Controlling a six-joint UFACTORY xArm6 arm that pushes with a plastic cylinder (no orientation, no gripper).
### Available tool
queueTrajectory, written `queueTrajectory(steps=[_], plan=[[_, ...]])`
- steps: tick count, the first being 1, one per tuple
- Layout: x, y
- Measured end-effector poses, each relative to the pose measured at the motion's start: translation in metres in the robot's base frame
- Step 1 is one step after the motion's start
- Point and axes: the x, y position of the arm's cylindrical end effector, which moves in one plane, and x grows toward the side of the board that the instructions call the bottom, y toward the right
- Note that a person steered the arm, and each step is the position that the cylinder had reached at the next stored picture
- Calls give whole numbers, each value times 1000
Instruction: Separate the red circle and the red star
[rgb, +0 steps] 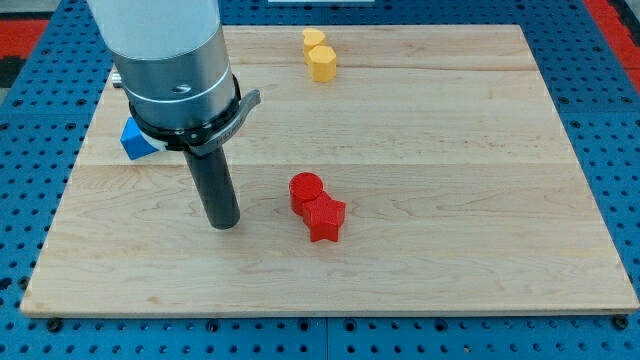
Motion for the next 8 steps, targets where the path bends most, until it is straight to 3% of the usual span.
queueTrajectory(steps=[1, 6, 8], plan=[[0, 39], [-21, 64], [-25, 101]])
